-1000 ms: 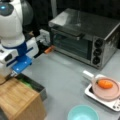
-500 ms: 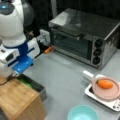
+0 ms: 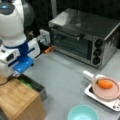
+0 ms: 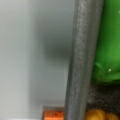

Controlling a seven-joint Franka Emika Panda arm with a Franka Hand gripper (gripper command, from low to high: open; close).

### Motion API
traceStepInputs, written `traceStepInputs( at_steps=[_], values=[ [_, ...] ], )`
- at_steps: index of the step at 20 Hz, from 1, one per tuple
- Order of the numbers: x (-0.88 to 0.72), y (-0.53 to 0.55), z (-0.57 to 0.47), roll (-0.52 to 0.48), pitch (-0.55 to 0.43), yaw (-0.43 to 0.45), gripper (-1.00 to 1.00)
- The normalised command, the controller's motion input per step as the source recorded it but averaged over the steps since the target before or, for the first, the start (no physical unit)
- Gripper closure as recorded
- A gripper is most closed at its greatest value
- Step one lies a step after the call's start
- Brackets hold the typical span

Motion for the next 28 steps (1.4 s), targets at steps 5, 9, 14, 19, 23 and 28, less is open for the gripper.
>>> traceStepInputs(
  at_steps=[5,9,14,19,23,28],
  values=[
    [-0.23,0.34,-0.57,0.030,-0.103,0.057,-1.00],
    [-0.26,0.41,-0.61,0.059,-0.103,0.039,-1.00],
    [-0.28,0.47,-0.63,0.060,-0.113,0.030,-1.00],
    [-0.20,0.31,-0.38,0.037,-0.164,-0.012,-1.00],
    [-0.18,0.18,-0.23,0.055,-0.143,-0.057,-1.00],
    [-0.20,0.14,-0.21,0.061,-0.132,-0.039,-1.00]
  ],
)
